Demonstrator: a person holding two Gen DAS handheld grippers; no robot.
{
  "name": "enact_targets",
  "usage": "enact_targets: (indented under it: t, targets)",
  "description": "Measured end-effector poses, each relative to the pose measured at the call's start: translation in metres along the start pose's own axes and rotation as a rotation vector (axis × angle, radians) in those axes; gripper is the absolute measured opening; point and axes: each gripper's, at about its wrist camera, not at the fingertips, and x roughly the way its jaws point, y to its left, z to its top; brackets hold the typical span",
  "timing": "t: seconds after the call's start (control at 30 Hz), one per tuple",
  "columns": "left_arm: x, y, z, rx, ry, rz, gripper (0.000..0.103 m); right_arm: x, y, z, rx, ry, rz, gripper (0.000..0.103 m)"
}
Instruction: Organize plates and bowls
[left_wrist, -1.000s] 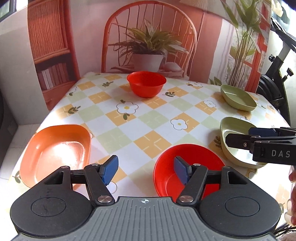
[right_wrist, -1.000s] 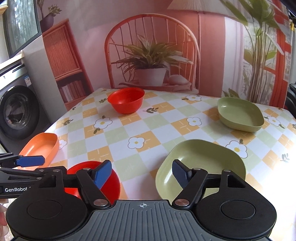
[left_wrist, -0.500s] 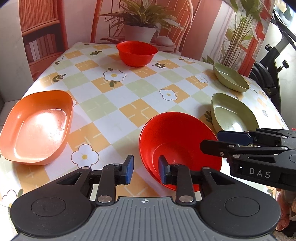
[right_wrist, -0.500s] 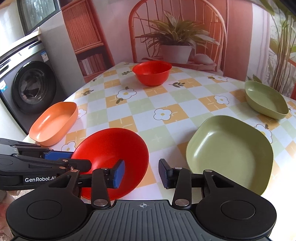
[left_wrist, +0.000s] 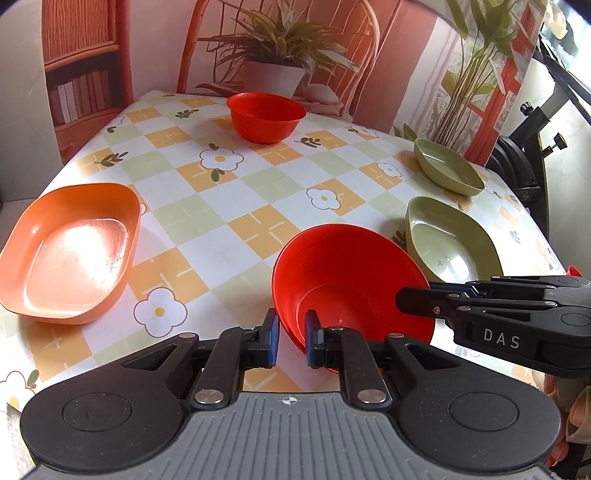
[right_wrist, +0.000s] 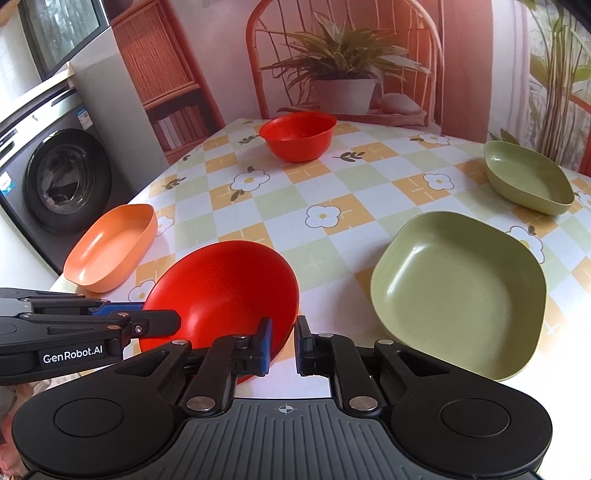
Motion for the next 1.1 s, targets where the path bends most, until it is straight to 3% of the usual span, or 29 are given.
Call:
enact_targets:
  t: [0.3, 0.47, 0.8, 0.97, 1.1]
  targets:
    - [-0.026, -0.011, 0.026, 0.043, -0.082, -0.024, 0.015, -0.03, -0.003, 0.022, 0.009, -0.093, -0.001, 0.011]
    - [-0.052, -0.022, 0.061, 0.075, -0.18, -0.046, 0.016, -0.058, -0.01, 0.062, 0.033, -0.187, 0.026, 0.01]
    - [-0.101, -0.056, 0.119, 0.14, -0.378, -0.069, 0.018, -0.116, -0.006, 0.143, -0.054, -0.396, -0.002, 0.009]
    - [-0.113, -0.063, 0.14, 0.178, -0.443, -0.052, 0.018, -0.12, -0.005, 0.163, -0.061, -0.451, -0.009, 0.009]
    - [-0.106, -0.06, 0.153, 0.199, -0.448, -0.038, 0.018, -0.104, -0.006, 0.171, -0.043, -0.451, -0.012, 0.01]
